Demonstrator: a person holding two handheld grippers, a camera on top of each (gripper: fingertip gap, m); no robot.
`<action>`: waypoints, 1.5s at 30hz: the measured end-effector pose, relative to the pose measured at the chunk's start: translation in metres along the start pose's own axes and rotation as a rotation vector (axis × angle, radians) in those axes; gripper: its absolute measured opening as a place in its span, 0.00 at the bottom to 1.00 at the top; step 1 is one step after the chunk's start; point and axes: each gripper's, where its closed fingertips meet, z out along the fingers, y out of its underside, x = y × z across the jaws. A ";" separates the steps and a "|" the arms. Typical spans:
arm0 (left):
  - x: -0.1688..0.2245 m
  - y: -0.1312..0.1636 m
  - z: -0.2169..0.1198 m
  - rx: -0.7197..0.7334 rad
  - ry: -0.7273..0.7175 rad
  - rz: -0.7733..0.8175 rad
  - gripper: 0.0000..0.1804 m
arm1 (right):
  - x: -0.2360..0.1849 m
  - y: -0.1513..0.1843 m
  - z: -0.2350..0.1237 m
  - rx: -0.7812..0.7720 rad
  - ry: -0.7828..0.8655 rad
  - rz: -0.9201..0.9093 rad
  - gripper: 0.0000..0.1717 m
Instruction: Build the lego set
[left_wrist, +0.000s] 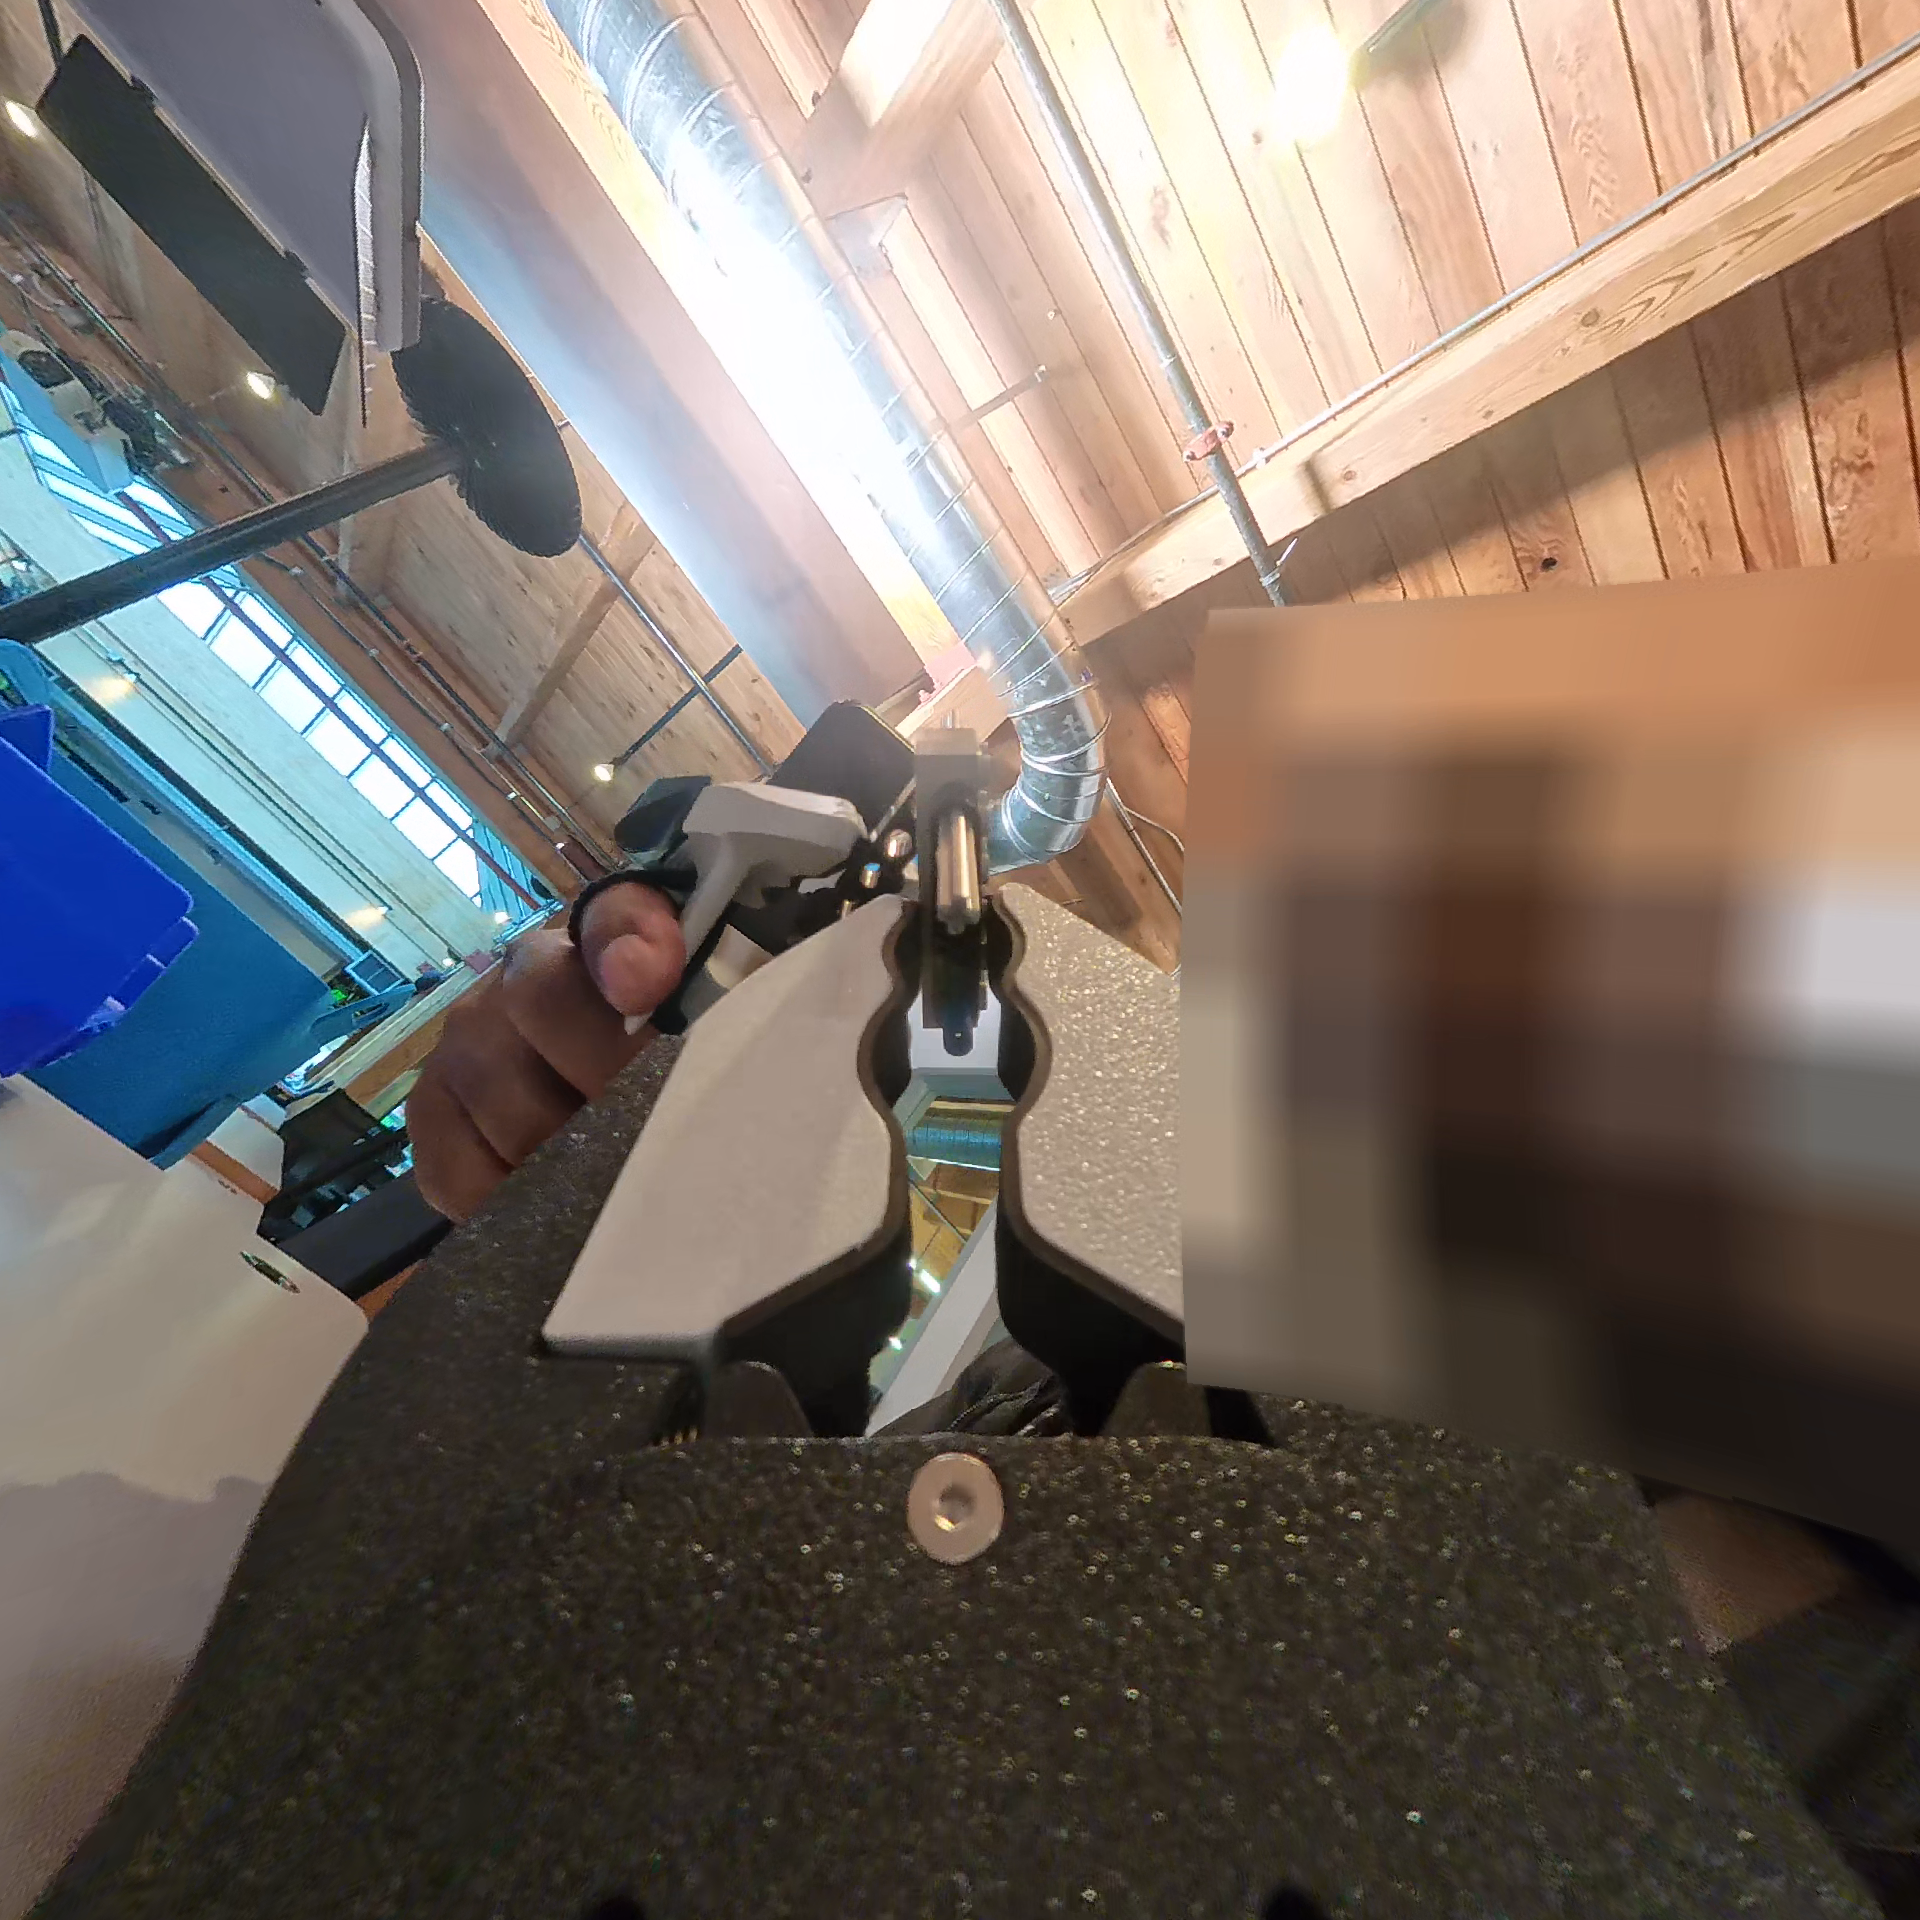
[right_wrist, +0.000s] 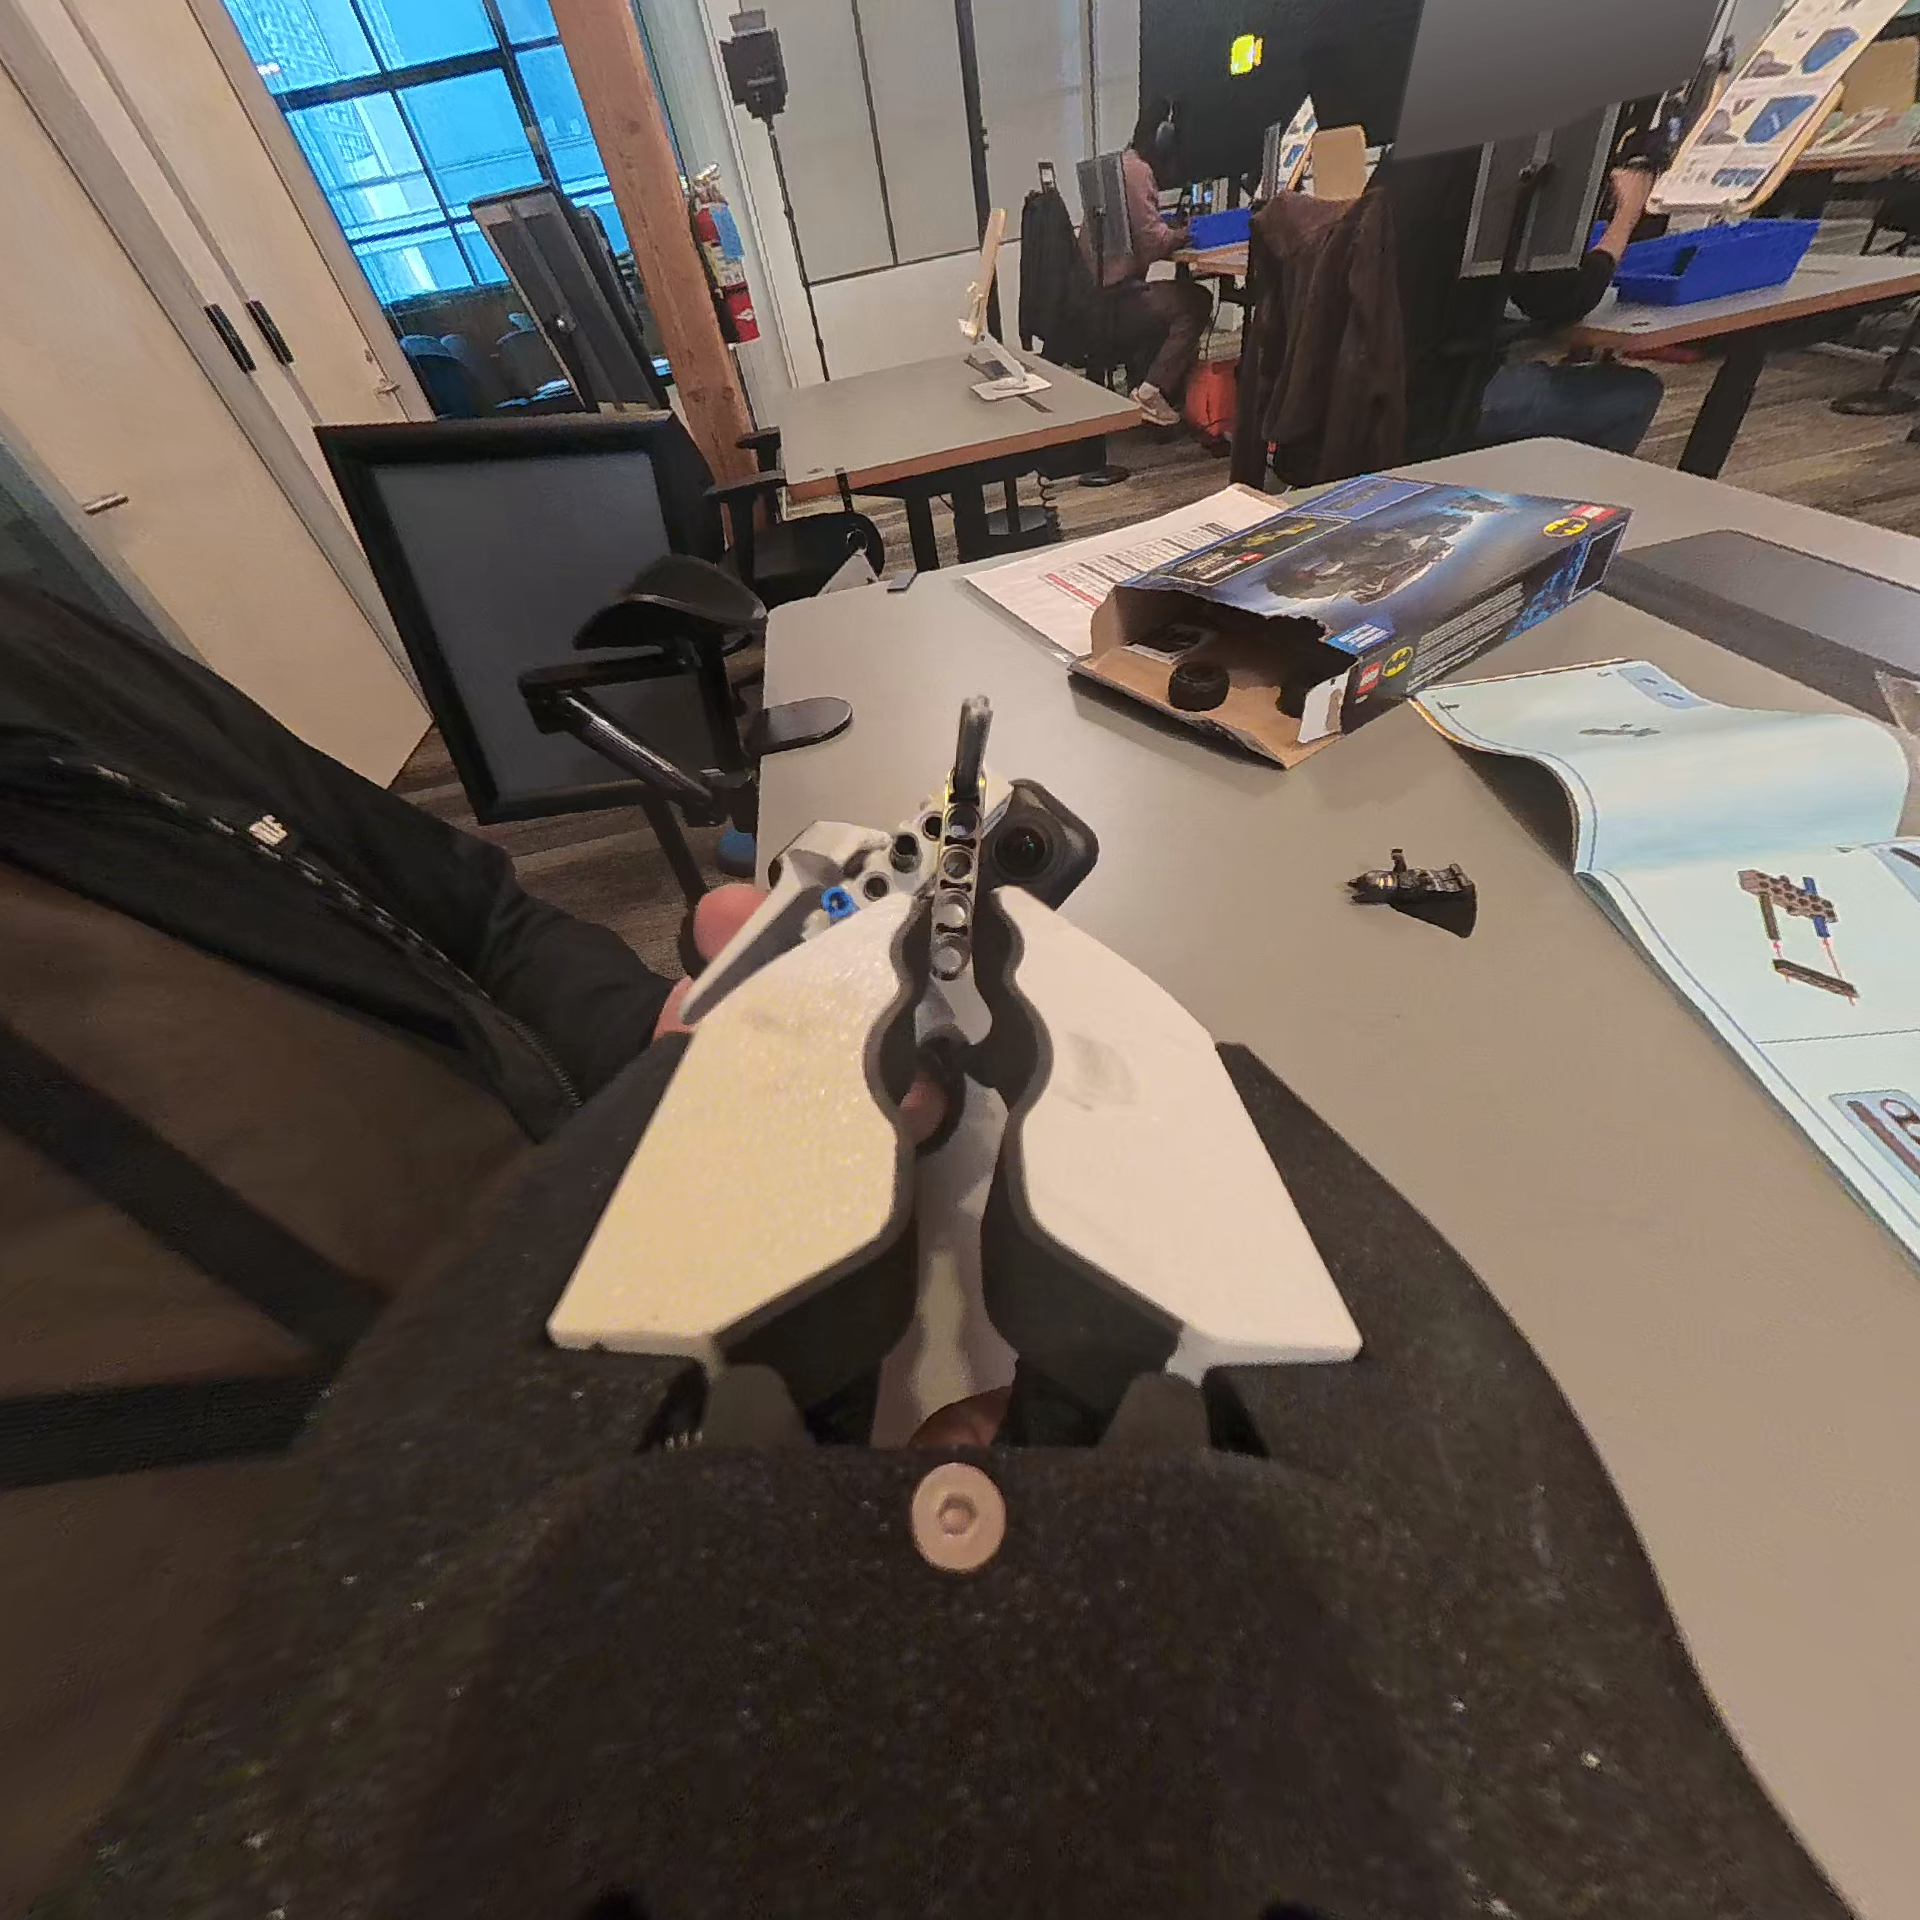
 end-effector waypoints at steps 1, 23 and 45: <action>0.000 0.000 0.000 -0.003 -0.003 0.006 0.06 | 0.000 0.000 0.000 -0.001 0.000 0.006 0.05; 0.001 0.005 0.001 -0.037 0.009 0.003 0.06 | 0.005 -0.004 -0.001 -0.027 -0.013 -0.046 0.10; 0.004 0.003 0.000 -0.022 0.012 0.057 0.06 | -0.005 -0.008 -0.001 -0.041 0.016 -0.014 0.05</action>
